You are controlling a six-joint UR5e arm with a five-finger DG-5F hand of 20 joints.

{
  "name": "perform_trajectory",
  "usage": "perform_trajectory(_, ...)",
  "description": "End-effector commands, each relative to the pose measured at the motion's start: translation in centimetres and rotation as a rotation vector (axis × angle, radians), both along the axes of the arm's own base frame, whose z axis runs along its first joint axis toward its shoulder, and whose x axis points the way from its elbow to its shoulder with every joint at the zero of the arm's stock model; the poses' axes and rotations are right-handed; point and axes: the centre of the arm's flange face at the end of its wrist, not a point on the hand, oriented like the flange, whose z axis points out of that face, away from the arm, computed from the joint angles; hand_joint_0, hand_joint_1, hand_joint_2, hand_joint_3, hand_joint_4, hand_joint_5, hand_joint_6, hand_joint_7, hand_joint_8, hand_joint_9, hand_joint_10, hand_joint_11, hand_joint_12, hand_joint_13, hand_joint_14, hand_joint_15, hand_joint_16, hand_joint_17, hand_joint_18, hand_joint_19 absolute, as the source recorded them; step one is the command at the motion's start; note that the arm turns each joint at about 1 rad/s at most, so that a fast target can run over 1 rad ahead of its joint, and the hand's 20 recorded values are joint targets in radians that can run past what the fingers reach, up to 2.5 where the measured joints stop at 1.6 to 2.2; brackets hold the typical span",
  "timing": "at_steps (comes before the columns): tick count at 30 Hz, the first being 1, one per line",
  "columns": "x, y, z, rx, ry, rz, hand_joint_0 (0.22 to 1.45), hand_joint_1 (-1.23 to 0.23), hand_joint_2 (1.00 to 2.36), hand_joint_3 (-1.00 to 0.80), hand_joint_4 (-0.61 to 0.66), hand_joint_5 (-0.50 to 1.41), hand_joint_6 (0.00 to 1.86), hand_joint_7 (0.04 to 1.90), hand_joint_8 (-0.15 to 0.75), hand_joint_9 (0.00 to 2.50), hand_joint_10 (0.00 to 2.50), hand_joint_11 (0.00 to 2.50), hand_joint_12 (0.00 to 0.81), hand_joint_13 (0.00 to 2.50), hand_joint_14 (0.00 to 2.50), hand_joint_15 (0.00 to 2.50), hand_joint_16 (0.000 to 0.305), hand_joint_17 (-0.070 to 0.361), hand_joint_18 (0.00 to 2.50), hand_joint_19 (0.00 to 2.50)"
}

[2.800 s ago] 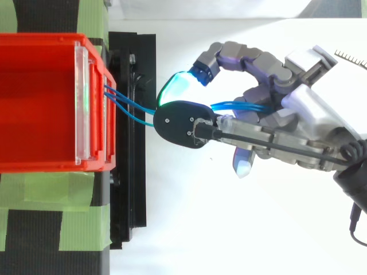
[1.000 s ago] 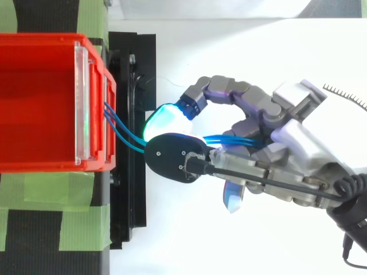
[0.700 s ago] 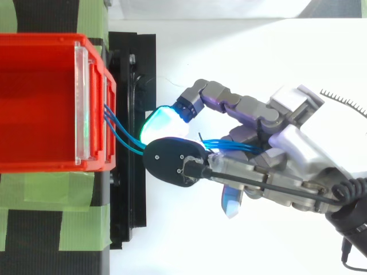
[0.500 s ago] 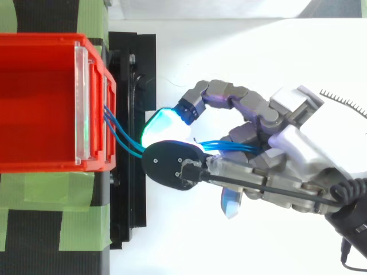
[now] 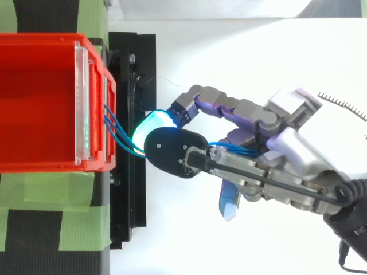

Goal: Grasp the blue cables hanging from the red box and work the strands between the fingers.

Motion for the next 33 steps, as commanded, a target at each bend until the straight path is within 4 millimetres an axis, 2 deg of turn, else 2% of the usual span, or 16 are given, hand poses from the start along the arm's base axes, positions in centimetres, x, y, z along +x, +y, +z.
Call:
perform_trajectory(1,0.02,0.02,-0.08,-0.001,0.001,0.0,0.8,-0.58,1.01,-0.72,0.28,0.27,0.01,1.3,0.524,1.95,2.5,2.5,0.623,1.99,2.5,1.61,0.246,0.185,2.5,0.58)
perform_trajectory(2,0.02,0.01,0.02,0.001,-0.002,0.0,0.76,-0.58,1.01,-0.83,0.28,0.27,0.01,1.31,0.524,1.95,2.5,2.5,0.623,1.99,2.5,1.61,0.246,0.185,2.5,0.58)
perform_trajectory(4,0.02,0.01,0.02,0.001,-0.003,-0.001,0.75,-0.59,1.0,-0.91,0.29,0.27,0.0,1.36,0.524,1.95,2.5,2.5,0.623,1.99,2.5,1.61,0.246,0.185,2.5,0.58)
perform_trajectory(6,0.03,0.02,0.02,0.001,-0.003,0.0,0.76,-0.62,1.0,-0.92,0.28,0.28,0.0,1.41,0.524,1.95,2.5,2.5,0.623,1.99,2.5,1.61,0.246,0.185,2.5,0.58)
perform_trajectory(8,0.02,0.01,0.02,0.001,-0.003,-0.001,0.82,-0.69,1.01,-0.78,0.25,0.14,0.35,1.29,0.524,1.95,2.5,2.5,0.623,1.99,2.5,1.61,0.246,0.185,2.5,0.58)
perform_trajectory(11,-0.02,0.09,-0.04,0.0,-0.002,0.0,0.88,-0.73,1.01,-0.65,0.23,0.01,0.67,1.16,0.524,1.95,2.5,2.5,0.623,1.99,2.5,1.61,0.246,0.185,2.5,0.58)
perform_trajectory(14,0.02,0.12,0.02,0.001,-0.003,0.002,0.92,-0.76,1.01,-0.55,0.22,-0.07,0.85,1.1,0.524,1.95,2.5,2.5,0.623,1.99,2.5,1.61,0.246,0.185,2.5,0.58)
perform_trajectory(18,0.04,0.02,-0.07,0.0,-0.002,-0.001,0.94,-0.76,1.02,-0.58,0.23,-0.1,0.99,1.05,0.524,1.95,2.5,2.5,0.623,1.99,2.5,1.61,0.246,0.185,2.5,0.58)
perform_trajectory(19,0.01,0.11,0.02,0.001,-0.003,0.0,0.95,-0.74,1.02,-0.54,0.23,-0.09,1.04,1.02,0.524,1.95,2.5,2.5,0.623,1.99,2.5,1.61,0.246,0.185,2.5,0.58)
perform_trajectory(20,0.01,0.11,0.02,0.001,-0.003,0.0,0.95,-0.73,1.02,-0.48,0.23,-0.08,1.06,1.03,0.524,1.95,2.5,2.5,0.623,1.99,2.5,1.61,0.246,0.185,2.5,0.58)
perform_trajectory(24,0.04,0.13,-0.08,0.001,-0.002,0.002,0.92,-0.7,1.02,-0.49,0.23,-0.06,1.04,1.05,0.524,1.95,2.5,2.5,0.623,1.99,2.5,1.61,0.246,0.185,2.5,0.58)
perform_trajectory(29,0.01,0.11,0.02,0.0,-0.002,0.0,0.8,-0.66,1.01,-0.74,0.25,-0.03,0.96,1.1,0.524,1.95,2.5,2.5,0.623,1.99,2.5,1.61,0.246,0.185,2.5,0.58)
perform_trajectory(33,0.0,0.1,-0.13,-0.002,0.001,0.0,0.76,-0.64,1.0,-0.85,0.26,-0.02,0.93,1.11,0.524,1.95,2.5,2.5,0.623,1.99,2.5,1.61,0.246,0.185,2.5,0.58)
